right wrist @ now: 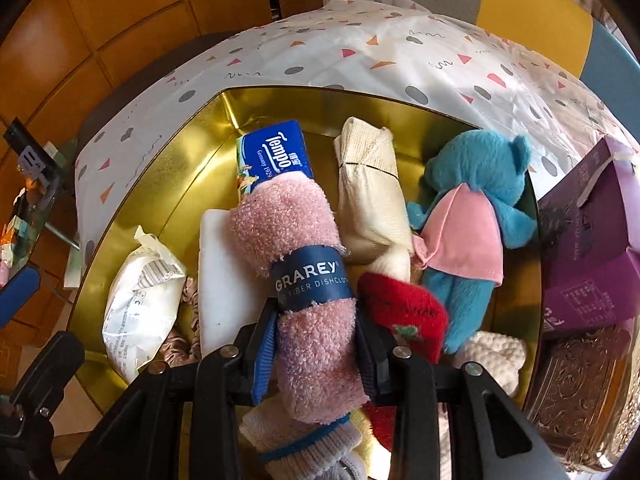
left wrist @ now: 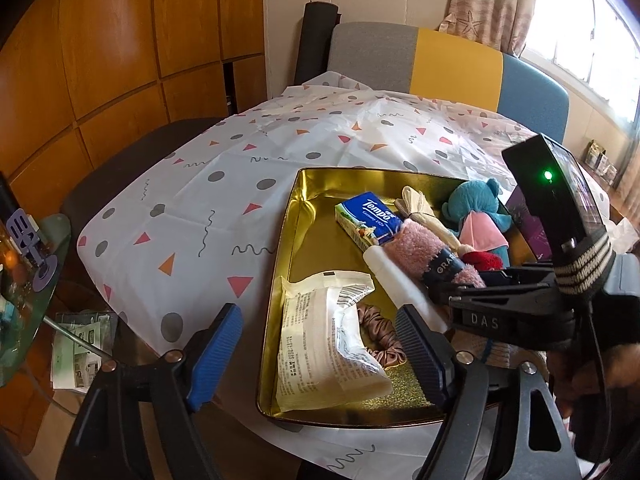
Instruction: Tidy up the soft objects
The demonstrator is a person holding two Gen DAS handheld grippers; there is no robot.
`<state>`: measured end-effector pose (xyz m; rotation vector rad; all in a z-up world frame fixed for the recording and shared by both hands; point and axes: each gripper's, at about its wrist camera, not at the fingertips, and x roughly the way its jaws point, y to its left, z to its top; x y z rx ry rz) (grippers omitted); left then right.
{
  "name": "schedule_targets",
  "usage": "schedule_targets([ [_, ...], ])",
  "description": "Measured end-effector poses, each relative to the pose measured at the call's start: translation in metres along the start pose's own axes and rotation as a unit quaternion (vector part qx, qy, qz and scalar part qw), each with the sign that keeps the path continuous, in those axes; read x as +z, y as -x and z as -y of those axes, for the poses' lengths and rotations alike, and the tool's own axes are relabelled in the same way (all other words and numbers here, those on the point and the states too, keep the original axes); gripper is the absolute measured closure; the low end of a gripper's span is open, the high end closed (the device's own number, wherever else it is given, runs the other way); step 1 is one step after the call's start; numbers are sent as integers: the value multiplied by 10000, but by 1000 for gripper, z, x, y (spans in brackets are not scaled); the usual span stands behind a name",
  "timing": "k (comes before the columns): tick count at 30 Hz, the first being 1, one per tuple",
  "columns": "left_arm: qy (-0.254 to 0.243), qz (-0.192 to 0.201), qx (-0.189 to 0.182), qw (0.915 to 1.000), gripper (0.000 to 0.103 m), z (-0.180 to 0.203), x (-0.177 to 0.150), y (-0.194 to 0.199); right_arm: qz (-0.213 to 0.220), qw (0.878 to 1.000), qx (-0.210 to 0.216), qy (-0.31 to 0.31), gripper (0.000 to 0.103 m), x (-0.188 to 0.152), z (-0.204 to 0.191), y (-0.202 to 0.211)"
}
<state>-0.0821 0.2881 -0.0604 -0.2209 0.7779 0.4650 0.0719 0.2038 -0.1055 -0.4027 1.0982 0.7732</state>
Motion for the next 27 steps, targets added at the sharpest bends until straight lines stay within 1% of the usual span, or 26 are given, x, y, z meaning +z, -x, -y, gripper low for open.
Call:
schedule_targets([
  [4, -16, 12, 14, 10000, 20, 1, 1, 1, 77, 9999, -104, 46, 66, -5, -2, 4],
  [9, -65, 27, 16, 10000, 16, 3, 0, 3, 309, 9992, -241, 29, 62, -10, -6, 13],
  [13, -99, 68, 11, 9999, 15, 7, -1, 7, 595, 9974, -404, -1, 61, -16, -6, 27],
  [15, -111, 122, 3, 9999, 12, 10, 0, 10, 786, 9957, -481, -88, 61, -19, -4, 37],
  [17, -125, 201, 0, 9997, 6, 13, 0, 14, 976, 9931, -615, -224, 61, -24, 0, 48],
  [21, -122, 376, -33, 9992, 0, 19, 1, 23, 1355, 9848, -973, -484, 61, -37, 7, 68],
  [23, -109, 477, -86, 9988, 0, 21, 1, 29, 1525, 9795, -1181, -584, 61, -44, 9, 78],
  [27, -79, 592, -225, 9980, 0, 26, 3, 37, 1725, 9715, -1440, -754, 61, -61, 16, 93],
])
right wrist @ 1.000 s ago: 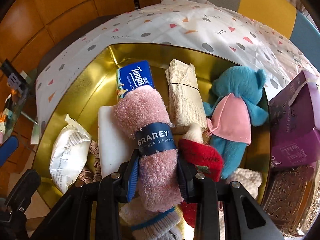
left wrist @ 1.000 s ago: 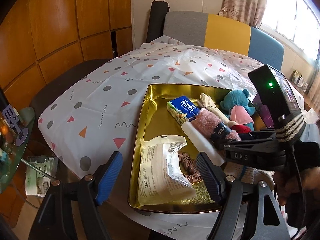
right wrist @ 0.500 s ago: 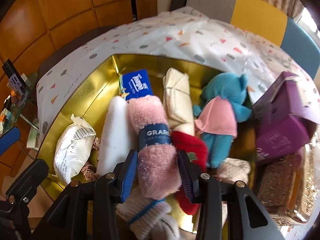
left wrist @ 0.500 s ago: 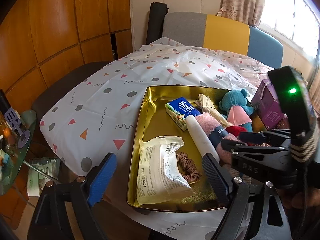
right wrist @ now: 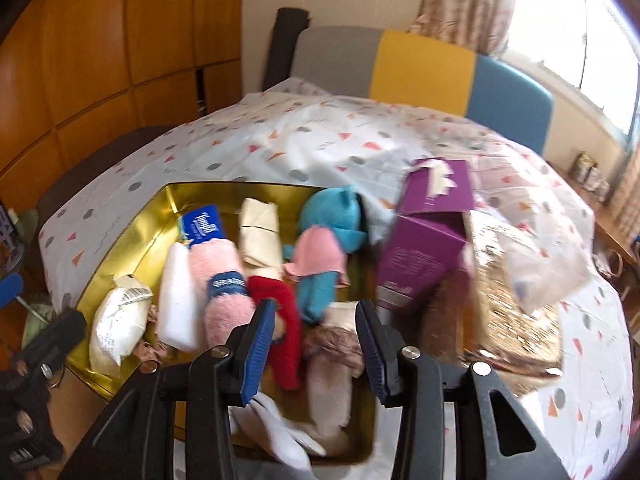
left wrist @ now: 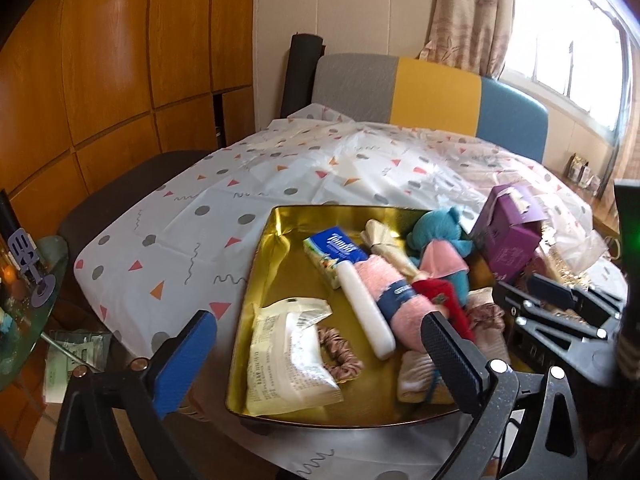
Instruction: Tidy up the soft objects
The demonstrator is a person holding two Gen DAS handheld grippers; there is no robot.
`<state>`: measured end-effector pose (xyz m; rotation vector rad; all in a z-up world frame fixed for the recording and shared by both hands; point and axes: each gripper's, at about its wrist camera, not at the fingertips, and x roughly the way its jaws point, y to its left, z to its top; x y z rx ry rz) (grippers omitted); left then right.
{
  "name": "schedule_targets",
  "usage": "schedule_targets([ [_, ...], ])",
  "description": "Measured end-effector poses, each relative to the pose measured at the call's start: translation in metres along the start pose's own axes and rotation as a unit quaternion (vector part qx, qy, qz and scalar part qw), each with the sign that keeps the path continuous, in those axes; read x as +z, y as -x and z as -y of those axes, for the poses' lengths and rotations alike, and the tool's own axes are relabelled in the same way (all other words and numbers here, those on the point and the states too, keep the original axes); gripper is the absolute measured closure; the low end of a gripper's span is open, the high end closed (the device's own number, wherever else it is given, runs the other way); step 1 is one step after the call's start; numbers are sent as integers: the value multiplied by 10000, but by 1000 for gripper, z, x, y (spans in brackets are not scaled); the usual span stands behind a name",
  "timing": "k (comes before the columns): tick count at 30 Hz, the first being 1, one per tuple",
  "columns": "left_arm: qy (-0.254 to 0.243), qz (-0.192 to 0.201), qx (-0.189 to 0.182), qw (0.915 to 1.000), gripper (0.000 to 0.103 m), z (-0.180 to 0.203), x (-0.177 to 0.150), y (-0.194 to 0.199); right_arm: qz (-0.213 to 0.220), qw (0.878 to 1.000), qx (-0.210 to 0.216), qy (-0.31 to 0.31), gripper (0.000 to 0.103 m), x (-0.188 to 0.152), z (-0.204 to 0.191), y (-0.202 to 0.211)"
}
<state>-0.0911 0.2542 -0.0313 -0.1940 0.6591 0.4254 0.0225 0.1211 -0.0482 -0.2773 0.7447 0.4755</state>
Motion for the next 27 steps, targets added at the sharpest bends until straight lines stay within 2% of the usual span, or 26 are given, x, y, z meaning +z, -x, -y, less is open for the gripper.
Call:
schedule_targets([
  [8, -88, 22, 88, 9999, 0, 14, 0, 4, 77, 9996, -234, -141, 61, -14, 20, 13],
  [12, -201, 83, 365, 9991, 0, 20, 0, 6, 105, 9993, -278, -240, 61, -19, 27, 16],
  [27, -90, 27, 336, 9994, 0, 18, -1, 6, 118, 9990, -290, -333, 61, -21, 31, 16],
])
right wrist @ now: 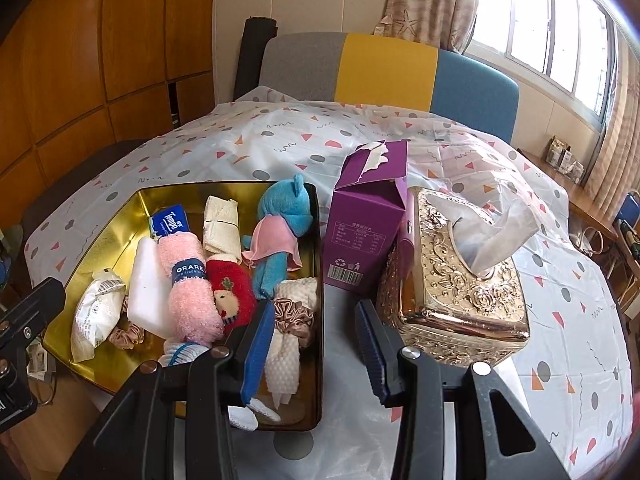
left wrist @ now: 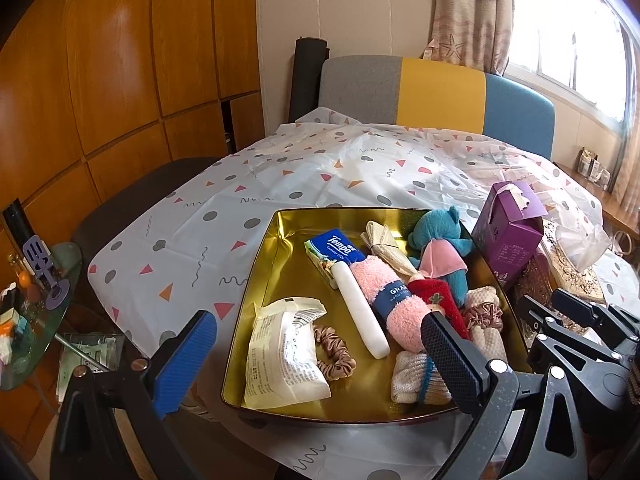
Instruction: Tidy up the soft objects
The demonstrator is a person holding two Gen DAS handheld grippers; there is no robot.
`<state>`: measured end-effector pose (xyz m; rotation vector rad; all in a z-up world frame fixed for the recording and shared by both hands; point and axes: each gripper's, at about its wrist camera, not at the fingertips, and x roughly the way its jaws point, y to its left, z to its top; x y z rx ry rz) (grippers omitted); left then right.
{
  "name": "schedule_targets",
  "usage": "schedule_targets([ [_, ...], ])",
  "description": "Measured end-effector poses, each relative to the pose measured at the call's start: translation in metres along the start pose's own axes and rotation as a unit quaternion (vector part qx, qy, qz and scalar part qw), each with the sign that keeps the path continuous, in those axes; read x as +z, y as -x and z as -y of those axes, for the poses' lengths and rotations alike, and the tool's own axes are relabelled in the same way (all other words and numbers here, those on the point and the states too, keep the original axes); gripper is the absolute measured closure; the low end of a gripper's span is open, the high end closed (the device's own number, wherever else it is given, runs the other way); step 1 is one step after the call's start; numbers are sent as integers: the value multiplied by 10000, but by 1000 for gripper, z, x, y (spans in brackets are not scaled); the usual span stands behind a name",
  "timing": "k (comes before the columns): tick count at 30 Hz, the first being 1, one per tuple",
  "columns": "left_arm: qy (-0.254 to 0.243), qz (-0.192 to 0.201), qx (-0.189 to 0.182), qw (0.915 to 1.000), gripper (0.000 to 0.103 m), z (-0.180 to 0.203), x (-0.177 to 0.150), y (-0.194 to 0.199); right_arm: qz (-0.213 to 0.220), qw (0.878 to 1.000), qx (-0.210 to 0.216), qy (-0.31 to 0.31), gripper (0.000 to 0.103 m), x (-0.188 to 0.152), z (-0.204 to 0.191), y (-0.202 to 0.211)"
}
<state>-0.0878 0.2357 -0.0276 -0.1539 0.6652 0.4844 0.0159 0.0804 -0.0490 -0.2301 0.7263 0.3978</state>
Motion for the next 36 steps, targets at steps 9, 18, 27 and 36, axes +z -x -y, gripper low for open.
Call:
schedule_targets([
  [9, 37, 3, 14, 10000, 0, -1, -1, 0, -32, 10000, 5, 20, 61, 0, -1, -1],
  [18, 67, -25, 58, 10000, 0, -4, -2, 0, -57, 10000, 11, 36, 61, -1, -3, -2],
  [27, 73, -47, 64, 9999, 0, -4, -3, -1, -72, 10000, 10, 39, 61, -2, -4, -3],
  [36, 66, -53, 60, 9999, 0, -4, -3, 0, -95, 9999, 17, 47, 61, -4, -5, -4],
])
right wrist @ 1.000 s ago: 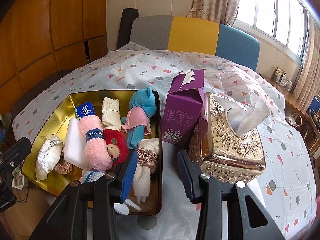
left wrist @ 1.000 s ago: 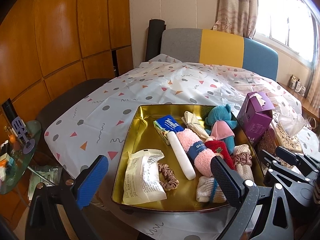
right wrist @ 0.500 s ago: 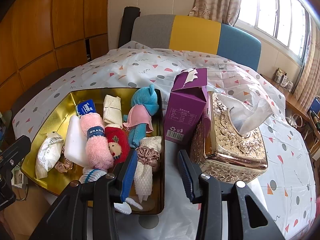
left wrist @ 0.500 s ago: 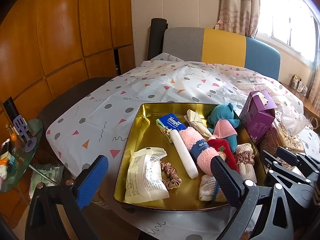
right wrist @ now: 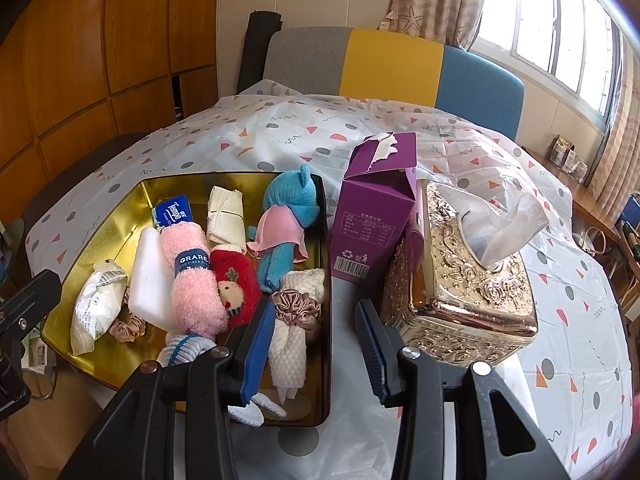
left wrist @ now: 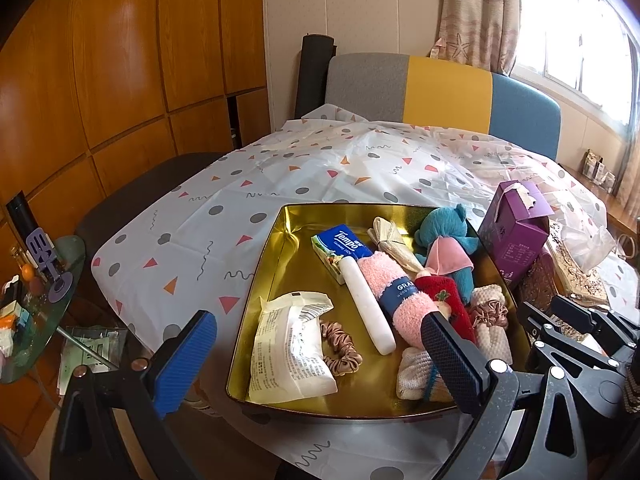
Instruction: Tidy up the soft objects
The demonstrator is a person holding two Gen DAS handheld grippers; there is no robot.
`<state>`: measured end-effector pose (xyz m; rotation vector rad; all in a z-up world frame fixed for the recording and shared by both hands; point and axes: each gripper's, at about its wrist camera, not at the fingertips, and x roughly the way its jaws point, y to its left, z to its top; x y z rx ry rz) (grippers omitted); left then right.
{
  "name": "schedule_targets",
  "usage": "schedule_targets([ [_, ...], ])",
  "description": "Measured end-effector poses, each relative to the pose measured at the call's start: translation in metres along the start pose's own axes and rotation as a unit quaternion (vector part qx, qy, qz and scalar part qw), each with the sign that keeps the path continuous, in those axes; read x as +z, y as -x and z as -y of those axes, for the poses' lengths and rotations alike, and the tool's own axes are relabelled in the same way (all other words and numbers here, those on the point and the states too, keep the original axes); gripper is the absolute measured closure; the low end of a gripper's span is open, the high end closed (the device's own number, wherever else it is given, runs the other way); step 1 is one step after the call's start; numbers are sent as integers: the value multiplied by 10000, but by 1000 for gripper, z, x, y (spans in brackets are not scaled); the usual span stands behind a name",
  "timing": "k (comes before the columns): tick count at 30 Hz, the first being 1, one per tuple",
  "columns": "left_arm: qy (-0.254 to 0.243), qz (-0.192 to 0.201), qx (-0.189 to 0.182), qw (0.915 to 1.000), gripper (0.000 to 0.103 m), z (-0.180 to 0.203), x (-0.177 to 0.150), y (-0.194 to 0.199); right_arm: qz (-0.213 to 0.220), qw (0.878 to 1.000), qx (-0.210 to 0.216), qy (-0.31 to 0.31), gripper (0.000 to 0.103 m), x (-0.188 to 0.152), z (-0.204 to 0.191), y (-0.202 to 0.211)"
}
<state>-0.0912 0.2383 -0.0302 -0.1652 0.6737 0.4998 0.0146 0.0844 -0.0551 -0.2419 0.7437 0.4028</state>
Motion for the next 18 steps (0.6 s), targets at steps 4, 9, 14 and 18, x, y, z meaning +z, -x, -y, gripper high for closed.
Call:
schedule_targets([
  [4, -1, -3, 1, 10000, 0, 0, -1, 1, -4, 10000, 2, 6, 61, 0, 0, 0],
  [9, 1, -16, -9, 10000, 0, -1, -1, 1, -18, 10000, 8, 22, 61, -1, -1, 0],
  [14, -18, 101, 11, 9999, 0, -1, -3, 5, -22, 10000, -8, 33, 61, -1, -1, 0],
  [18, 23, 37, -53, 10000, 0, -2, -2, 3, -1, 10000, -21, 23, 61, -2, 0, 1],
])
